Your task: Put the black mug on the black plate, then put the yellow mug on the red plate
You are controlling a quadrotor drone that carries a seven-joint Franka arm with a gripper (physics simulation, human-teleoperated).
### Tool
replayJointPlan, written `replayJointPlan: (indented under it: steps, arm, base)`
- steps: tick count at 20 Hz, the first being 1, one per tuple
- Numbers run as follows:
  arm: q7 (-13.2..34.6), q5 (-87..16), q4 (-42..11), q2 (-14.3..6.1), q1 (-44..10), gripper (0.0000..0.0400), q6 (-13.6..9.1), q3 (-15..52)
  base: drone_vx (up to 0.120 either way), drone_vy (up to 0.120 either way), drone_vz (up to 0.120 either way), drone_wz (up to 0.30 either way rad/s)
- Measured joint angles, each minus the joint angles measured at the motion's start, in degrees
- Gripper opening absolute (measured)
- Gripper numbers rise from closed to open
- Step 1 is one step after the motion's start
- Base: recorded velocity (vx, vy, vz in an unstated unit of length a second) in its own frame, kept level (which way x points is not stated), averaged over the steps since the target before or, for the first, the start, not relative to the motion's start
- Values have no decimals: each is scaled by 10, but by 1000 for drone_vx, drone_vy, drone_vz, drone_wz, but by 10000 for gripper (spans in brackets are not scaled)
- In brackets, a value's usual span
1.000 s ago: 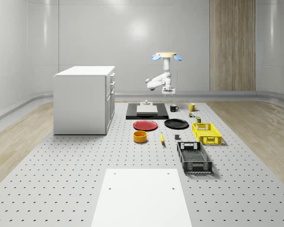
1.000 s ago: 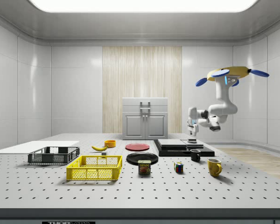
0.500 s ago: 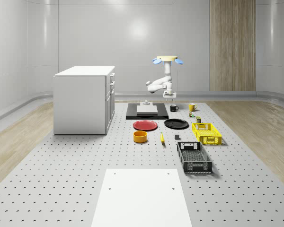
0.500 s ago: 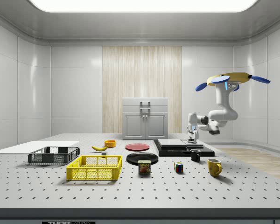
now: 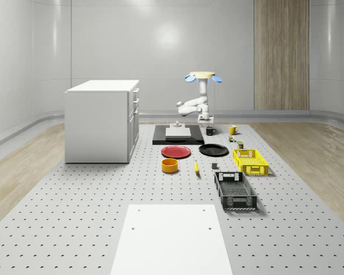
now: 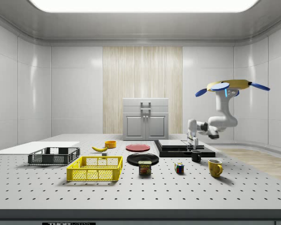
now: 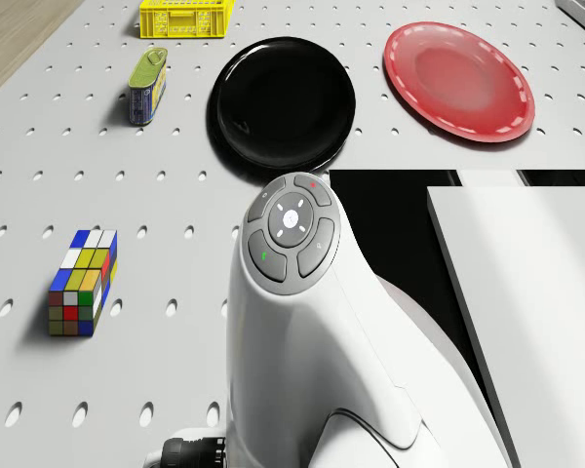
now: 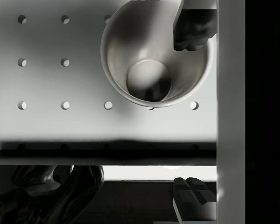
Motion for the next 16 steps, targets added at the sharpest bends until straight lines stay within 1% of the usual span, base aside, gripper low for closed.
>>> replayJointPlan:
  steps: [5,7,9,11,16]
  arm:
    - [4,7,1,-13,-4,400,12,4]
    - [5,9,1,-18,-6,400,17,5]
    - [7,12,2,-23,-7,400,21,6]
    - [8,14,2,-28,-8,400,26,8]
    - [10,15,3,-41,-11,400,39,5]
  base:
    - [0,0,0,0]
    - [0,100,0,0]
    - [0,0,0,0]
    - [0,40,0,0]
    - [0,0,0,0]
